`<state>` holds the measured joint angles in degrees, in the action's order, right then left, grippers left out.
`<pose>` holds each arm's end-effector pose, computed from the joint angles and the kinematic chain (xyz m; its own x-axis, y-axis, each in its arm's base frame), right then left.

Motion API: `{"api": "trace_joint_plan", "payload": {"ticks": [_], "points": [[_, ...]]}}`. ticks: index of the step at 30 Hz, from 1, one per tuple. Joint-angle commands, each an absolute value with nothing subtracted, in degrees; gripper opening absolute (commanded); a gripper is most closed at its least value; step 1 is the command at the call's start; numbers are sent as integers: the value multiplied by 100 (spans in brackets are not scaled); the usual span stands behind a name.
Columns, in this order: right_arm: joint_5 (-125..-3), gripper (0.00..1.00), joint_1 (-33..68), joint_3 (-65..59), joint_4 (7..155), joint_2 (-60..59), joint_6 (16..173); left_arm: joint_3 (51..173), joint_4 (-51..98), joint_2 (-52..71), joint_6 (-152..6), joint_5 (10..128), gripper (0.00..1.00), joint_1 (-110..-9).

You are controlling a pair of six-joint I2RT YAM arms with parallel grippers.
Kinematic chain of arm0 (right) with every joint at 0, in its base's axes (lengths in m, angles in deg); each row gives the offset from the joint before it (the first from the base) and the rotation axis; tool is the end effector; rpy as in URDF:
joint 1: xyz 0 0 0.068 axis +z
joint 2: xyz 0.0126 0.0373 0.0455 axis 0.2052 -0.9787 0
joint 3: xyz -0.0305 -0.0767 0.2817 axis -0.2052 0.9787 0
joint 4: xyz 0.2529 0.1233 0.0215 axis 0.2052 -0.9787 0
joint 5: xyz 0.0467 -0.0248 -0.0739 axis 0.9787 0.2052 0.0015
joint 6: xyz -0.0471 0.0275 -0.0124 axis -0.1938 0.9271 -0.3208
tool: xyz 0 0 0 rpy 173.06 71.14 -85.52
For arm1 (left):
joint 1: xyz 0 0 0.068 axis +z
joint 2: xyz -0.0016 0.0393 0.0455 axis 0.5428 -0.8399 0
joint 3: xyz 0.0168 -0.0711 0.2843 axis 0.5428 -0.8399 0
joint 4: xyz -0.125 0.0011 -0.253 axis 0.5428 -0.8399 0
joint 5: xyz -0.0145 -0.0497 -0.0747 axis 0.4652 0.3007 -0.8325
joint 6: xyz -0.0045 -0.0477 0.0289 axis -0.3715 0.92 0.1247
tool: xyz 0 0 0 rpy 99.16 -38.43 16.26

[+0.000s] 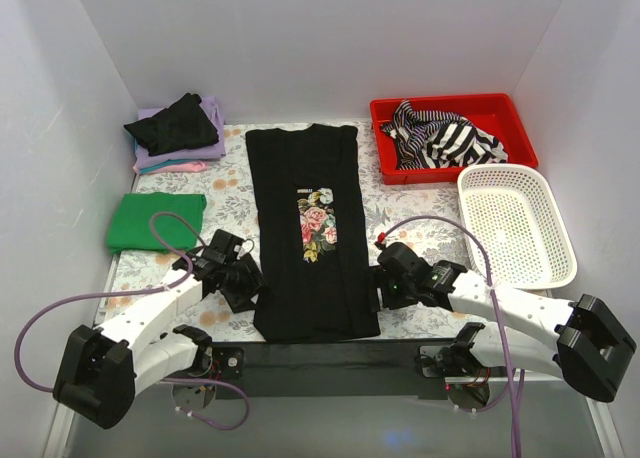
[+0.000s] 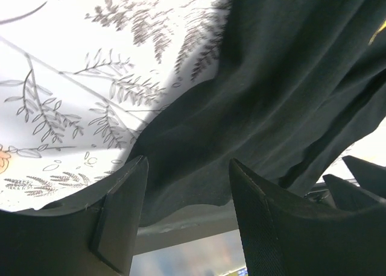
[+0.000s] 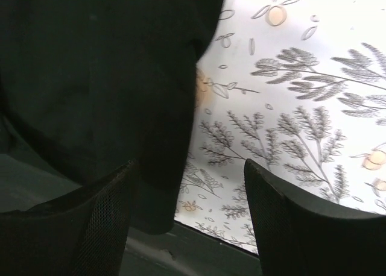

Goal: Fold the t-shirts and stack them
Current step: Fold the tshirt

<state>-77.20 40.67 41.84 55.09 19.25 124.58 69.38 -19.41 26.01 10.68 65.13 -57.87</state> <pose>0.1277 0.1601 0.1848 -0.8644 -0.1426 -0.4822 -0.2943 0.9210 0.2552 0.1530 -0.0801 0.1728 -0.4022 -0.8884 0.2213 -0.8909 0.3241 -0.3181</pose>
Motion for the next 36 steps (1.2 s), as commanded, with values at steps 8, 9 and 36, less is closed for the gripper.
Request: {"api": "trace_joint_plan", "payload": {"ticks": [8, 9, 36], "points": [[-6180, 73, 4037, 4759, 6680, 1902, 12666, 6392, -2293, 3549, 1796, 6284, 54, -5889], [-6188, 73, 4045, 4786, 6680, 1920, 12683, 6313, -2363, 3594, 1831, 6275, 53, -5898], [-6127, 73, 4037, 5067, 6443, 2509, 13000, 6409, -2848, 3093, 2666, 7215, 48, -7119]]}}
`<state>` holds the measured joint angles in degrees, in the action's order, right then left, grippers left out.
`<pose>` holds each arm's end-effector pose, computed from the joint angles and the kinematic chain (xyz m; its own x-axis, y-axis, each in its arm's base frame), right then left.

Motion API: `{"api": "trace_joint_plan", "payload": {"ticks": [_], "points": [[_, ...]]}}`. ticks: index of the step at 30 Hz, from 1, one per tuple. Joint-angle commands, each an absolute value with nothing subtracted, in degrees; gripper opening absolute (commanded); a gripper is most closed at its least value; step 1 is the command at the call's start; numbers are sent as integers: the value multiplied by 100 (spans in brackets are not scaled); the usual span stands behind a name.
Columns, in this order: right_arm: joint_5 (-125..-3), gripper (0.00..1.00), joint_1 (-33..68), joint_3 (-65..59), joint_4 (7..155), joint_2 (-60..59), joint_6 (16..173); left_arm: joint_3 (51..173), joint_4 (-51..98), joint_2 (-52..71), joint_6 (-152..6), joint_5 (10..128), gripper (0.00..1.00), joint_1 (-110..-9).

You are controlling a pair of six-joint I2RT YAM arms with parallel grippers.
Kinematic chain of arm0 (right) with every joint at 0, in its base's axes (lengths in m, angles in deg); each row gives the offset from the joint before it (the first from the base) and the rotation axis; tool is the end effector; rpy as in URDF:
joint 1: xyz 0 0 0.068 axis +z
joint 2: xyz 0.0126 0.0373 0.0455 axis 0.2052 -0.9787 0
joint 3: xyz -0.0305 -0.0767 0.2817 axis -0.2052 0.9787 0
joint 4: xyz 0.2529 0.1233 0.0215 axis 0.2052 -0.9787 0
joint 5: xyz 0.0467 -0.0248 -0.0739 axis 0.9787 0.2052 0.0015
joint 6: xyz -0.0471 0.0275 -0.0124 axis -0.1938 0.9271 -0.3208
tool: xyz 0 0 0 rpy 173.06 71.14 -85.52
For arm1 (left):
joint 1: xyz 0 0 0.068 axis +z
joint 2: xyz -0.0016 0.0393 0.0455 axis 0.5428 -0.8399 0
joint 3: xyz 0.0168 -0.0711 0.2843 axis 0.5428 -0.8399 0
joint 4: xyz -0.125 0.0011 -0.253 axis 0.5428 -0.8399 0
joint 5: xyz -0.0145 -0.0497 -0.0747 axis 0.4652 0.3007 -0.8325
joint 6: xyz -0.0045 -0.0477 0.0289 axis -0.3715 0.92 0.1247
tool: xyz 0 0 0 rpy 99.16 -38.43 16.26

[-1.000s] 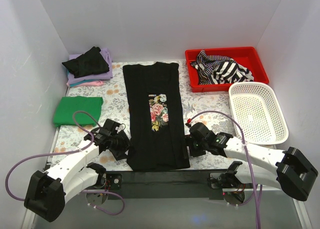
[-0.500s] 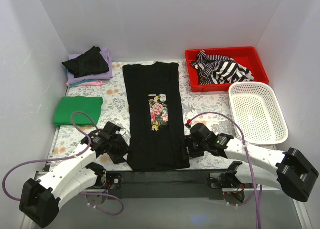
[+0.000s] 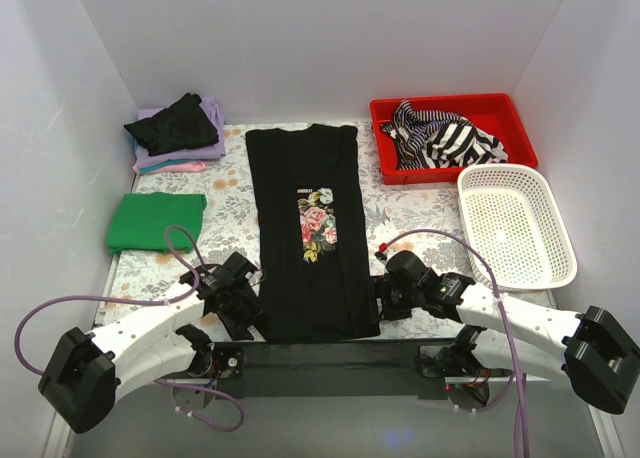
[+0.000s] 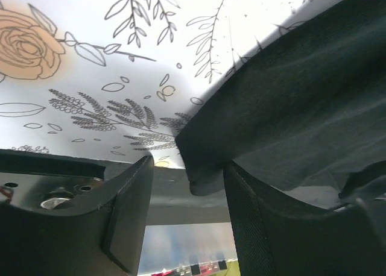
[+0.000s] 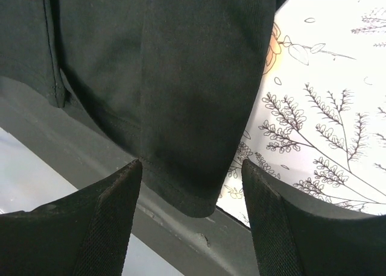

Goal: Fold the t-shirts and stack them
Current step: Fold the tshirt

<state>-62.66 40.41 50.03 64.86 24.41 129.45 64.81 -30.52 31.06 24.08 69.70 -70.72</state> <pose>0.1107 0.1526 0.1659 -0.9135 -0.1012 -0.3941 -0.3089 0.8030 0.5097 0.1014 -0.0850 0.1555 -0.3486 -0.9221 0.1679 -0.9362 0.3341 -0.1091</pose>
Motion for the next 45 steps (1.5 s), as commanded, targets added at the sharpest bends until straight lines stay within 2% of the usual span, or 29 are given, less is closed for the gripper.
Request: {"api": "trace_joint_plan", "payload": {"ticks": [1, 9, 12, 14, 17, 18, 21, 25, 27, 35, 45], "points": [[-6118, 73, 4037, 5084, 6460, 2509, 13000, 6383, -2804, 3128, 2684, 7303, 47, -7120], [-6074, 72, 4037, 5173, 6698, 2157, 12999, 6163, -2346, 3112, 2781, 7514, 44, -7164], [-5925, 67, 4046, 5225, 6917, 2052, 13096, 6093, -2145, 2918, 2781, 7480, 42, -7199], [-5872, 62, 4046, 5287, 6988, 1999, 13149, 5962, -2013, 2813, 2790, 7427, 34, -7216], [-5854, 56, 4046, 5322, 6988, 1990, 13219, 5795, -1714, 2698, 2798, 7260, 28, -7225], [-5854, 53, 4046, 5339, 6979, 2007, 13228, 5768, -1635, 2689, 2798, 7225, 22, -7225], [-5863, 40, 4046, 5410, 6979, 2078, 13298, 5698, -1591, 2742, 2798, 7163, 14, -7234], [-5854, 10, 4046, 5375, 6988, 2025, 13228, 5645, -1617, 2926, 2798, 7005, 2, -7286], [-5863, 2, 4046, 5322, 6988, 2043, 13175, 5662, -1730, 3049, 2798, 6891, 0, -7313], [-6126, 1, 4046, 5032, 6268, 2473, 13096, 6128, -2723, 3559, 2799, 6794, 0, -7559], [-5767, 1, 4081, 4839, 5916, 2843, 12815, 6708, -3243, 3770, 2614, 6557, 0, -7594]]}}
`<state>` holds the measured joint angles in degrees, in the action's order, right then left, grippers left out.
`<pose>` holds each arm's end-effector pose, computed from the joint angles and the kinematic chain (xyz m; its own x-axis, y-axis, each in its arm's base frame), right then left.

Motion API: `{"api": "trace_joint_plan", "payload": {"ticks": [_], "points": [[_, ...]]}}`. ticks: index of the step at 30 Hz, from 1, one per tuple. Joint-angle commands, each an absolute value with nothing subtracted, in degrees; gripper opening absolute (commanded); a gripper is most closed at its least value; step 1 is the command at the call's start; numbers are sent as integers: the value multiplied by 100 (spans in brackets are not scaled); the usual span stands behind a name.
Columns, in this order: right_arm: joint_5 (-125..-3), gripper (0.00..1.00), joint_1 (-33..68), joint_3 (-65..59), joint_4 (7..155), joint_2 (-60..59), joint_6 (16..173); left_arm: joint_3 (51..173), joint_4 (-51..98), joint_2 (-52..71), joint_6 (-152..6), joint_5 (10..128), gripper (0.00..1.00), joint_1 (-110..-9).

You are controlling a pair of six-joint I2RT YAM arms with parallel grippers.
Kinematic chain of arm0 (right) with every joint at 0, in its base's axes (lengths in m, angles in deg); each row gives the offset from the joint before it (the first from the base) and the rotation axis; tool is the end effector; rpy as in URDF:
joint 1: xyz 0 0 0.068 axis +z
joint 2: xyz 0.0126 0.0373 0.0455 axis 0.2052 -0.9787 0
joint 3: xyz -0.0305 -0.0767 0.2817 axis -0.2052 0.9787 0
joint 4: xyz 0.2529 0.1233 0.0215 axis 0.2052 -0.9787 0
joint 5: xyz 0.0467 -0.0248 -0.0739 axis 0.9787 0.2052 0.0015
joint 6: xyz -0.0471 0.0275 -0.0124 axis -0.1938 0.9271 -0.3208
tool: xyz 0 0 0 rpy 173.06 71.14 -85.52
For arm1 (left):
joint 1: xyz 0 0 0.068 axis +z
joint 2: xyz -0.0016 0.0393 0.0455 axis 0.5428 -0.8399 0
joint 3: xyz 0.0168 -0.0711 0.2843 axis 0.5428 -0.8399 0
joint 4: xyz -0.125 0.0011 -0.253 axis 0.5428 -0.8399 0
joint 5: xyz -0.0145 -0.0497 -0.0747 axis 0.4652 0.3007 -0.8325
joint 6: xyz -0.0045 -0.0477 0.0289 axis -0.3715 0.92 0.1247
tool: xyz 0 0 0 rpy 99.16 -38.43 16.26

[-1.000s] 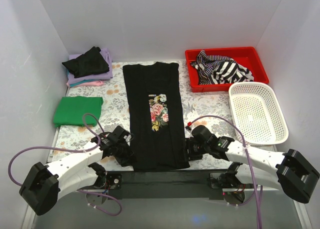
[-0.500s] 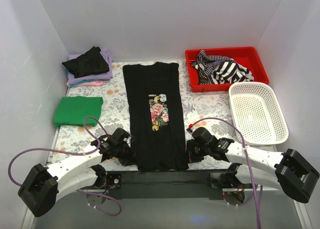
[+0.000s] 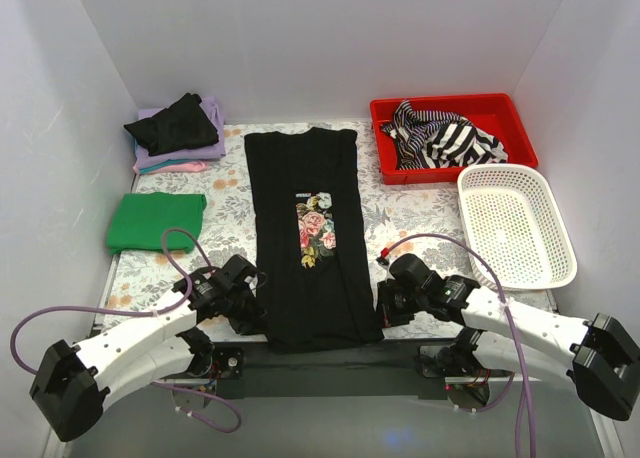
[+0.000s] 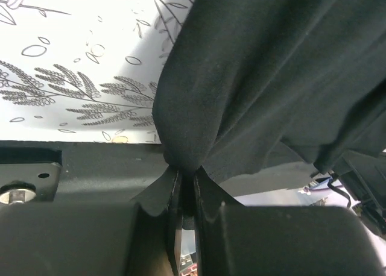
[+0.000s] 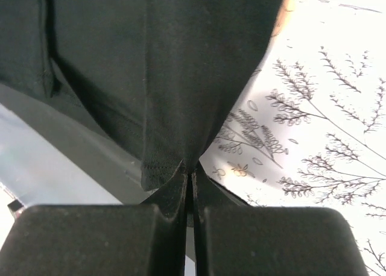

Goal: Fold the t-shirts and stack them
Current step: Fold the tshirt

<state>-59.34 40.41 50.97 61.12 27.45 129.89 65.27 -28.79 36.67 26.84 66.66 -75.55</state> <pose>0.1018 0.1447 0.1649 -0.9314 -0.1265 -0.3415 -0.3027 0.7901 0.5330 0.0923 -0.0946 0.1699 -0.4058 -0.8751 0.2638 -0.9098 0.3591 -0.2080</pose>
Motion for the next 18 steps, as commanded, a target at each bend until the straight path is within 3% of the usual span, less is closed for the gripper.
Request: {"api": "trace_joint_plan", "payload": {"ticks": [1, 5, 6, 9, 15, 18], "points": [[-5705, 1, 4081, 4812, 5924, 2834, 12780, 6708, -3199, 3735, 2605, 6530, 0, -7594], [-5529, 1, 4151, 4786, 6047, 2702, 12771, 6699, -3015, 3533, 2465, 6390, 0, -7594], [-5520, 7, 4151, 4838, 6091, 2641, 12762, 6665, -2997, 3472, 2456, 6372, 0, -7594], [-5573, 42, 4160, 4926, 6144, 2500, 12780, 6603, -2953, 3471, 2438, 6363, 7, -7594], [-6108, 65, 4204, 4909, 5785, 2859, 12964, 6506, -3277, 3630, 2430, 6460, 23, -7603], [-6092, 69, 4204, 4953, 5749, 2931, 13008, 6471, -3383, 3586, 2386, 6460, 26, -7603]]}}
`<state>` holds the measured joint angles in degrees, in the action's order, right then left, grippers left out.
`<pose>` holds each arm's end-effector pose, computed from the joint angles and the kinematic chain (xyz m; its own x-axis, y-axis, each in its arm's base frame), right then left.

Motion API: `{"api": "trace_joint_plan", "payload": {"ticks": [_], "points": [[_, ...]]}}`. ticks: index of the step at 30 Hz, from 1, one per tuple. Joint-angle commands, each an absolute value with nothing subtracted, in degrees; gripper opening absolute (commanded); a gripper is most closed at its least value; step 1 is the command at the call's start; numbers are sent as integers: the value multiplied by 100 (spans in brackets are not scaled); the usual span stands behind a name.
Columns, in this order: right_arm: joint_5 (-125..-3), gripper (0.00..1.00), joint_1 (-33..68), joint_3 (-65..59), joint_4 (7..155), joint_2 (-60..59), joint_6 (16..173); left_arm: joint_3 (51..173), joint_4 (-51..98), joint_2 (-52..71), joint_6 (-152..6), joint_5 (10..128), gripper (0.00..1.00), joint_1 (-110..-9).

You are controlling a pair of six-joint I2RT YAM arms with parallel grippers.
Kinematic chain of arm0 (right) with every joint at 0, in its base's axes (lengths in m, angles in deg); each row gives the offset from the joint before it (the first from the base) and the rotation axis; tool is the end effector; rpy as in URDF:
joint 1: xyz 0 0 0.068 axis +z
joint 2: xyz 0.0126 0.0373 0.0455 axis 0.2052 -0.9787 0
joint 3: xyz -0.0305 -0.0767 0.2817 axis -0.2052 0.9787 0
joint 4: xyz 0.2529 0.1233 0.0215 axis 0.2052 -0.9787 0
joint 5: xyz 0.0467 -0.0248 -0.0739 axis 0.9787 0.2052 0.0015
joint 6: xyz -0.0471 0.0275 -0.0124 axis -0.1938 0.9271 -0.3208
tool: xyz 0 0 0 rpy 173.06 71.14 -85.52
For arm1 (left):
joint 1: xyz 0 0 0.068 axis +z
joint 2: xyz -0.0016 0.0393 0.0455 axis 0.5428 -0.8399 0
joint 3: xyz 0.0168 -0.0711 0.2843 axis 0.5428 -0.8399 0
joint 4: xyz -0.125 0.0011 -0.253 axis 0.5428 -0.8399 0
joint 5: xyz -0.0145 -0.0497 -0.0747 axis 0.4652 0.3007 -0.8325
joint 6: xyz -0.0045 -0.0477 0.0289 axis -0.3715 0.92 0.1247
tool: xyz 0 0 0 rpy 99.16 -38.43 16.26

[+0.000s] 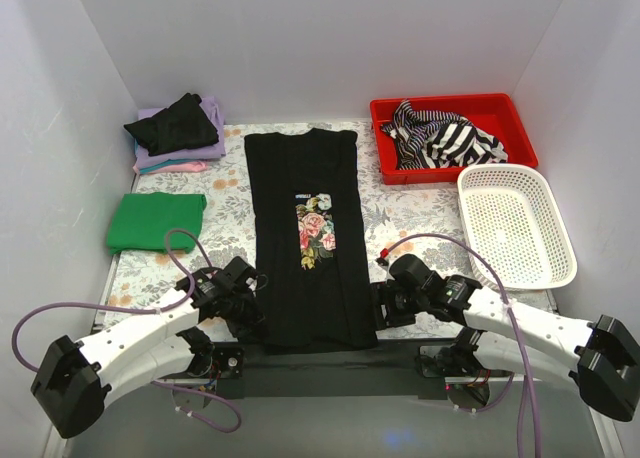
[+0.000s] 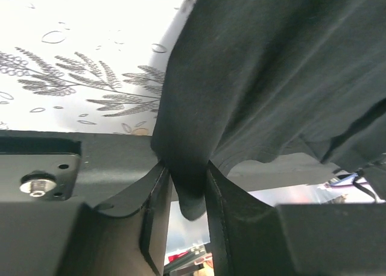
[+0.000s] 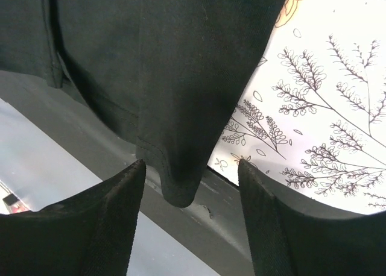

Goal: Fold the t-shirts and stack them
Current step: Fold the tshirt

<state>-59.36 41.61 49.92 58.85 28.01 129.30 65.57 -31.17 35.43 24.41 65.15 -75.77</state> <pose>0.0983 0.1461 0.1698 -0.9275 -0.1570 -0.3393 -0.3251 0.7871 0.5242 0.0895 -0.0940 0.1681 -0.4377 -0.8597 0.2633 -0.8987 0.4094 -0.1571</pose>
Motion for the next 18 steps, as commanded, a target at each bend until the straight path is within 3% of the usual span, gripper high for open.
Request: {"api": "trace_joint_plan", "payload": {"ticks": [1, 14, 17, 18], "points": [[-6065, 69, 4204, 5005, 5757, 2913, 13034, 6453, -3383, 3560, 2368, 6477, 26, -7603], [-5793, 70, 4221, 5269, 6565, 2518, 13140, 6163, -2830, 3129, 2420, 6310, 28, -7735], [-5565, 62, 4213, 5374, 6864, 2325, 13263, 6075, -2742, 3155, 2456, 6301, 23, -7787], [-5503, 47, 4213, 5418, 6943, 2281, 13289, 6067, -2716, 3146, 2456, 6310, 20, -7788]]}}
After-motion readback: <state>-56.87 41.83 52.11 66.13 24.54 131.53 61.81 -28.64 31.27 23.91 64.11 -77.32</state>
